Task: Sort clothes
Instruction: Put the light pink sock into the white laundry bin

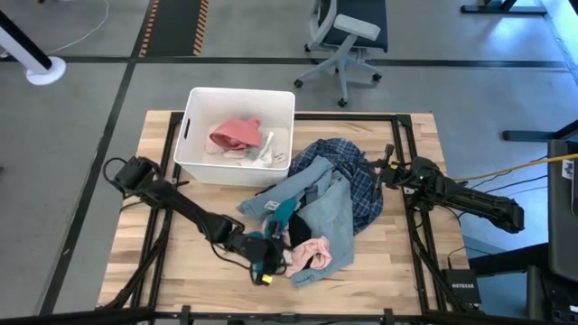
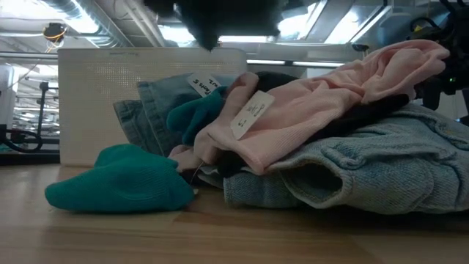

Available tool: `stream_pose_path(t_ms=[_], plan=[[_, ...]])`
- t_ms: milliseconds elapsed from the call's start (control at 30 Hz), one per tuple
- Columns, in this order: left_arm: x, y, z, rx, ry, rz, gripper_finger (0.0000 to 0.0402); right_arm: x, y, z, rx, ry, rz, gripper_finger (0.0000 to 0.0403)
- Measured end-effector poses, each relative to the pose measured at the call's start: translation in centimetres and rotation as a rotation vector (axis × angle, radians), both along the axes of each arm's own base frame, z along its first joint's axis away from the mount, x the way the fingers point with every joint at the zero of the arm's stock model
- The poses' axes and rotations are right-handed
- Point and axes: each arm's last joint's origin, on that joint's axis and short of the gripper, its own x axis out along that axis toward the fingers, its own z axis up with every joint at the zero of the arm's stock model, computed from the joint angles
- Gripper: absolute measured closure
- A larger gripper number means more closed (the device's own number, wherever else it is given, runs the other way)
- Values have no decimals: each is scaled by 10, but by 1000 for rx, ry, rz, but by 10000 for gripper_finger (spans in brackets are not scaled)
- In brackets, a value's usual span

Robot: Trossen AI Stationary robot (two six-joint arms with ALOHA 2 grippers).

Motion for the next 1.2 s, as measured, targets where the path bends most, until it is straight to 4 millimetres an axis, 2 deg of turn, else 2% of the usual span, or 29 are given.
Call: stream_pose_path(t_ms=[133,433,700,967,1200], plan=[[1,-3,1,-7,-23,-17,233,0,0,0,0,0,0,368],[15,17,-20,21,35,66,233,0,0,0,0,0,0,368],[18,34,-27,41,93,163,233,0,0,0,0,0,0,368],[22,24,-45,-25,126,80,233,0,0,0,0,1,0,368],[23,19,-46,-38,106,63,236,0,0,0,0,0,0,368]])
